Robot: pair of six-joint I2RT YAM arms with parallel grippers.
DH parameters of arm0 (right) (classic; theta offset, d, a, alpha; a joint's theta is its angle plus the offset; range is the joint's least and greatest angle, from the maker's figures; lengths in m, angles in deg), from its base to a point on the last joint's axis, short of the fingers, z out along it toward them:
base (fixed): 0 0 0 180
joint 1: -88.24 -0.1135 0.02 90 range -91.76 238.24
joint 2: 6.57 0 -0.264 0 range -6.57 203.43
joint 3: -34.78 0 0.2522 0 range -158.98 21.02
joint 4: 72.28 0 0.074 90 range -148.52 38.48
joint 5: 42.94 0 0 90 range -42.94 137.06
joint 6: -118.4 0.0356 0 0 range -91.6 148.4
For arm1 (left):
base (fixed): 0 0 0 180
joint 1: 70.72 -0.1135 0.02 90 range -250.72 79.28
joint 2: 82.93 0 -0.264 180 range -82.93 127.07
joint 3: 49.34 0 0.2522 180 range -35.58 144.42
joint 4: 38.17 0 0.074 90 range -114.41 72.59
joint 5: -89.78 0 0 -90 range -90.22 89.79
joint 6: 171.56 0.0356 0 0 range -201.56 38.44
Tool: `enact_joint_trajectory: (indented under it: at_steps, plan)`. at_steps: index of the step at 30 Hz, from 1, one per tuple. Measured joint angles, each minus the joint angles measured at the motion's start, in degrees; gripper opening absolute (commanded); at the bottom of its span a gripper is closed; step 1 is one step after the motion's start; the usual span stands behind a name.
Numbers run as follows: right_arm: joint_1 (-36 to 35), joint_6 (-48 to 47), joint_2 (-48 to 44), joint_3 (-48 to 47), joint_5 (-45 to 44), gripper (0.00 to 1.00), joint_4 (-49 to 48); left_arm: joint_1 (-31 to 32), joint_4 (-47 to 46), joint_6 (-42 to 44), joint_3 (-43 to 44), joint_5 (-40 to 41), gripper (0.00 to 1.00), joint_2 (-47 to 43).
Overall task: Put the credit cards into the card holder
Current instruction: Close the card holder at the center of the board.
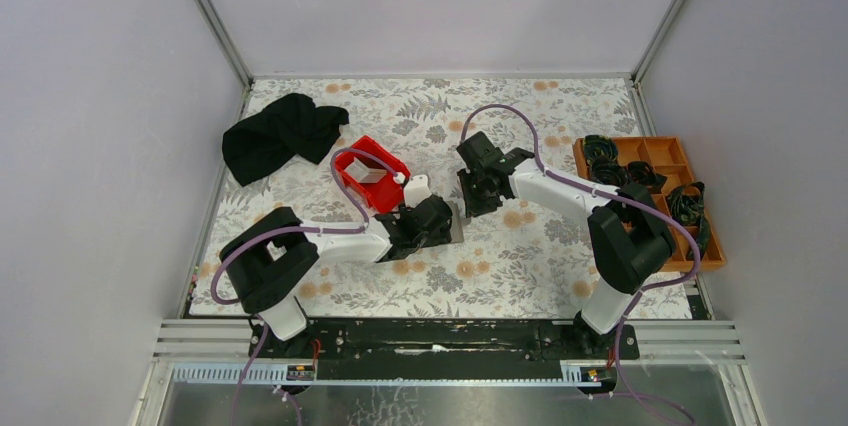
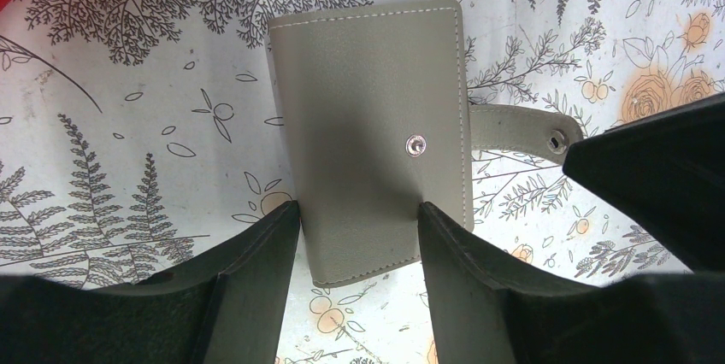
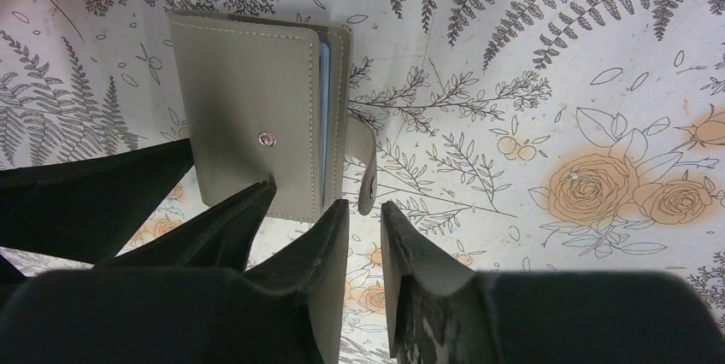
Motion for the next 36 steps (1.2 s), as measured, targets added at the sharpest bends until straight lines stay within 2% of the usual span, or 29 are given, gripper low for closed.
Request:
enact_joint_trajectory:
  at_steps: [13,26,36]
  plan:
    - [0.0,0.0,0.0,0.3,0.5,0.25,-0.6,0.0,0.0,0.0,0.0,0.0,0.61,0.0]
    - [-0.3,0.0,1.0,0.3,1.1,0.09,-0.8,0.0,0.0,0.0,0.0,0.0,0.63,0.0]
    - [-0.3,-0.1,1.1,0.3,1.1,0.07,-0.8,0.1,0.6,0.0,0.0,0.1,0.67,-0.6]
